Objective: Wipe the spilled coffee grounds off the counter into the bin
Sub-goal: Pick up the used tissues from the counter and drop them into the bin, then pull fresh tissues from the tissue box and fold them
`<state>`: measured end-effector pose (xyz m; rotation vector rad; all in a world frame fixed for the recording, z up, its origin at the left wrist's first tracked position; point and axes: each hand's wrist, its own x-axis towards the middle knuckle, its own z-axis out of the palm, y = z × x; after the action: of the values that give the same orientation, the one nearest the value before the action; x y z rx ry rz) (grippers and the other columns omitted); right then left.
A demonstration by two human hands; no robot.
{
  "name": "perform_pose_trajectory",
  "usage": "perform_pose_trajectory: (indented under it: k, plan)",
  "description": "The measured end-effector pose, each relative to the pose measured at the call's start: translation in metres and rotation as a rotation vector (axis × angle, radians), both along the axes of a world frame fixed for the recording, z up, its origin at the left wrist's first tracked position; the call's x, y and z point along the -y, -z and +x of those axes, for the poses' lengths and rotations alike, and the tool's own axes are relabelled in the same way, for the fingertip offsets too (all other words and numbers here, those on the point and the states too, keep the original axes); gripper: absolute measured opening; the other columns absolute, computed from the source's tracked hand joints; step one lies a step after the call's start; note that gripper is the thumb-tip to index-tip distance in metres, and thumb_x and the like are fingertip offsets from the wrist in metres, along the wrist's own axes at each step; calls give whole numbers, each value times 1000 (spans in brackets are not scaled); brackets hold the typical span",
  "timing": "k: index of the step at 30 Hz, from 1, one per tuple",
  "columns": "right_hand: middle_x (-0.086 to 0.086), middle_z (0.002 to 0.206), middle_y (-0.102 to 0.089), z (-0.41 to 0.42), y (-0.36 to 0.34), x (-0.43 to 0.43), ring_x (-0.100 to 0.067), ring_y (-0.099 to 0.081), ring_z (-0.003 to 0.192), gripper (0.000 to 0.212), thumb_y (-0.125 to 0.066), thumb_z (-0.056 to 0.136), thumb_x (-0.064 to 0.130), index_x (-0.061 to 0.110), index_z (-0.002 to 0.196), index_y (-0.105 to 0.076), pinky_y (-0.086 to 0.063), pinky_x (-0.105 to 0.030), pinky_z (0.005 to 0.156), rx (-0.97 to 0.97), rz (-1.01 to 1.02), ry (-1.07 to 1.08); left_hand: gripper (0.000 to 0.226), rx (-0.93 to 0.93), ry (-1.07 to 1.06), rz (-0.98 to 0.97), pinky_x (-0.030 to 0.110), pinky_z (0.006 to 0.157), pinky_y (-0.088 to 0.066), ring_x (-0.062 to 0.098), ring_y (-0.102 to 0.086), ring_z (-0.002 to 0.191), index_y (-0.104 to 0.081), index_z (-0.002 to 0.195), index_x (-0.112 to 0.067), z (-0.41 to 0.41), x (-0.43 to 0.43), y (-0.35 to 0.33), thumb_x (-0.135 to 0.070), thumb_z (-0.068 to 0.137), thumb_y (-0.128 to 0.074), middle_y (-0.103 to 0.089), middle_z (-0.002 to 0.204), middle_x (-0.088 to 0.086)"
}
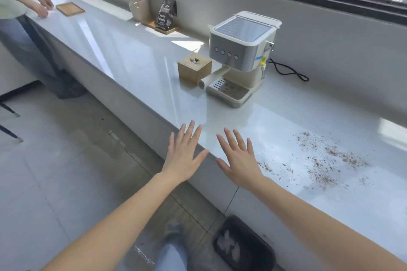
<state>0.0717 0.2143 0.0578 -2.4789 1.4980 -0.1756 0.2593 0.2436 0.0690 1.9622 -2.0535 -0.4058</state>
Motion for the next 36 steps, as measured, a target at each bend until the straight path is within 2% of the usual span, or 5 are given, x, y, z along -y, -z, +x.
perform_pose_trajectory:
  k: [12, 15, 21, 29, 36]
  plan:
    - [3, 161, 4, 109, -8, 144, -21, 6, 148, 65, -35, 97, 43, 22, 152, -7, -9, -42, 120, 56, 48, 157, 72, 14, 77, 35, 45, 118, 12, 17, 16, 150, 6, 155, -27, 105, 179, -2, -54, 98, -28, 13, 164, -4]
    - [5, 155, -23, 136, -18, 183, -32, -13, 142, 61, -40, 96, 39, 19, 149, -19, -25, -38, 114, 98, 25, 194, 74, -52, 72, -4, 45, 120, 4, 17, 7, 152, 1, 156, -23, 127, 239, -8, -53, 97, -33, 5, 165, -3]
    - [6, 117, -59, 166, -40, 239, -18, -50, 113, 37, -44, 90, 31, 25, 127, -48, -43, -32, 88, 137, -127, 251, 68, -238, 26, -90, 38, 116, -23, 23, -29, 143, -29, 149, -11, 148, 325, -8, -37, 92, -56, -35, 155, 5]
    - [2, 128, -53, 194, -36, 323, -18, -47, 119, 41, -45, 90, 21, 21, 130, -45, -43, -34, 89, 315, 71, 368, 56, -344, -19, -34, 43, 99, -40, 26, -43, 127, -39, 142, -16, 153, 416, -1, -20, 89, -57, -42, 146, 3]
    - [-1, 130, -52, 204, -21, 404, -22, -49, 118, 38, -48, 89, 20, 18, 128, -47, -45, -42, 94, 355, 197, 541, 42, -117, 179, 8, 38, 98, -40, 23, -46, 126, -54, 134, -23, 153, 484, 5, -16, 92, -51, -49, 140, 1]
